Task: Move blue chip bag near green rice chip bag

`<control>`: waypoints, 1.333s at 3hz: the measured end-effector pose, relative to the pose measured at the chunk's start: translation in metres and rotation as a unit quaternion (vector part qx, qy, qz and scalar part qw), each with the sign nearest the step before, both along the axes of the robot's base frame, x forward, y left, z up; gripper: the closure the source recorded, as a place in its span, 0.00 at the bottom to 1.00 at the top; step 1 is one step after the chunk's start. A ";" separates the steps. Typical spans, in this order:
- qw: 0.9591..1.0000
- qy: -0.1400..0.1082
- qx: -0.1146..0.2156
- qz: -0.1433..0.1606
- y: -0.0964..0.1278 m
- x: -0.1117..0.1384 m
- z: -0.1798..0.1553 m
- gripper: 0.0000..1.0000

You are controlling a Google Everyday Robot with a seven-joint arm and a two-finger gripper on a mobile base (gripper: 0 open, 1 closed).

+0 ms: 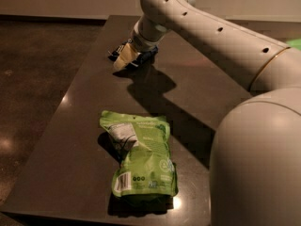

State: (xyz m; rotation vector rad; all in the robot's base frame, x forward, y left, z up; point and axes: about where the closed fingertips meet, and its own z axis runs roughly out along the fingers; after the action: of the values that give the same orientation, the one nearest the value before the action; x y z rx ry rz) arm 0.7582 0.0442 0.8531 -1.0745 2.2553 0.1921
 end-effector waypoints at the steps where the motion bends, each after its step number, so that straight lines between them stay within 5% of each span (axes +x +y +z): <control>1: 1.000 0.002 -0.017 -0.006 0.003 0.000 -0.008 0.00; 4: 0.999 0.031 -0.002 -0.004 -0.010 -0.006 -0.004 0.62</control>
Offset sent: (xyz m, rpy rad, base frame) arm -0.0017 -0.0059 -0.0074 -0.0352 0.0372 -0.0232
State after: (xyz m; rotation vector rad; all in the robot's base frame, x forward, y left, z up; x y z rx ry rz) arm 0.7519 0.0338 0.8491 -1.0741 2.3166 0.2214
